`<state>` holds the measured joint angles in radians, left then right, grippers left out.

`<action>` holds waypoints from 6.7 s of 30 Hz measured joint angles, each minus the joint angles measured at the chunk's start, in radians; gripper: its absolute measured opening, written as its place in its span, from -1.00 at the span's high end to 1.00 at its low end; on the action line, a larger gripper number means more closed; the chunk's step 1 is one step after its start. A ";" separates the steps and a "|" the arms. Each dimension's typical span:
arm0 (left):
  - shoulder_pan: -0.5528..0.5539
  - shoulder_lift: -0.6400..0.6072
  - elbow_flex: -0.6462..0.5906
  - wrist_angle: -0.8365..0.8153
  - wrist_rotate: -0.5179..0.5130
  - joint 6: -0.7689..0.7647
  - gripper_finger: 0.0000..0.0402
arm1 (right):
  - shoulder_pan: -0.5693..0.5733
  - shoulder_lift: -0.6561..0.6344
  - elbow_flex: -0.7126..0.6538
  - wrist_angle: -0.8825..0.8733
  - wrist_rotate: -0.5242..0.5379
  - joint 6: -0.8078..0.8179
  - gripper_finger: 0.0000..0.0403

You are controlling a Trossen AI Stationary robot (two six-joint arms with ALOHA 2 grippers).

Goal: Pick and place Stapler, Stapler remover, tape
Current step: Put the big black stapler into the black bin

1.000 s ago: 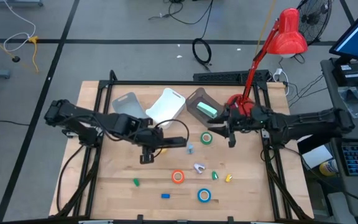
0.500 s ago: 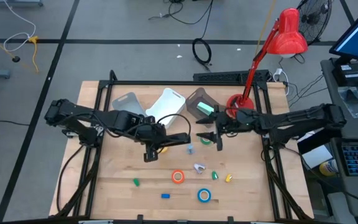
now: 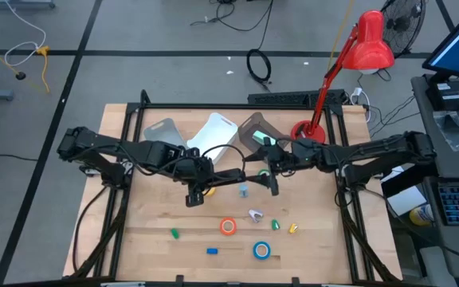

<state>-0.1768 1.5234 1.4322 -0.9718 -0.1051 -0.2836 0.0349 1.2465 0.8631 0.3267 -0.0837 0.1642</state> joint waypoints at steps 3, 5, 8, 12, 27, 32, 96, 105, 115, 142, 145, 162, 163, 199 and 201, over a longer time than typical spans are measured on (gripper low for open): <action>0.000 0.000 0.000 0.000 0.000 0.000 0.29 | 0.000 -0.001 0.000 0.006 0.000 0.007 -0.50; 0.000 0.000 0.000 0.003 0.000 0.000 0.29 | 0.000 0.000 0.000 0.006 0.001 0.007 -0.50; 0.000 0.000 0.000 0.008 0.000 0.000 0.29 | 0.000 0.000 0.000 0.033 0.002 0.012 -0.50; 0.000 0.000 0.000 0.022 0.000 0.000 0.29 | 0.000 0.022 0.001 0.066 0.002 0.033 -0.50; 0.000 0.000 0.000 0.008 -0.009 0.002 0.29 | 0.013 0.143 0.171 -0.124 -0.022 -0.032 -0.50; 0.000 0.000 0.000 -0.011 -0.031 0.012 0.29 | 0.013 0.162 0.267 -0.238 0.002 -0.079 -0.50; 0.005 0.063 -0.002 0.008 -0.025 0.019 0.29 | 0.005 0.302 0.555 -0.803 0.051 -0.133 -0.50; 0.005 0.063 -0.002 0.009 -0.024 0.019 0.29 | -0.004 0.334 0.555 -0.797 0.027 -0.124 -0.48; 0.005 0.062 0.000 0.006 -0.026 0.017 0.29 | -0.015 0.337 0.555 -0.762 -0.011 -0.097 -0.28; 0.005 0.062 0.000 0.008 -0.021 0.015 0.29 | -0.016 0.337 0.555 -0.765 -0.074 -0.084 0.35; 0.005 0.062 0.000 0.008 -0.021 0.015 0.29 | -0.016 0.337 0.555 -0.765 -0.074 -0.083 0.35; 0.010 0.060 0.000 -0.054 -0.029 0.027 -0.41 | -0.021 0.337 0.554 -0.807 -0.043 -0.082 0.35; 0.013 0.057 0.000 -0.075 -0.029 0.023 -0.44 | -0.022 0.337 0.554 -0.816 -0.042 -0.082 0.35; -0.046 -0.335 -0.465 0.183 -0.096 -0.430 -0.58 | -0.371 0.224 0.550 -1.106 0.246 -0.055 0.35; -0.052 -0.362 -0.508 0.204 -0.100 -0.465 -0.56 | -0.386 0.224 0.533 -1.112 0.248 -0.038 0.35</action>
<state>-0.2289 1.1612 0.9241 -0.7681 -0.2055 -0.7487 -0.3515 1.4704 1.3964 -0.7856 0.1638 0.1265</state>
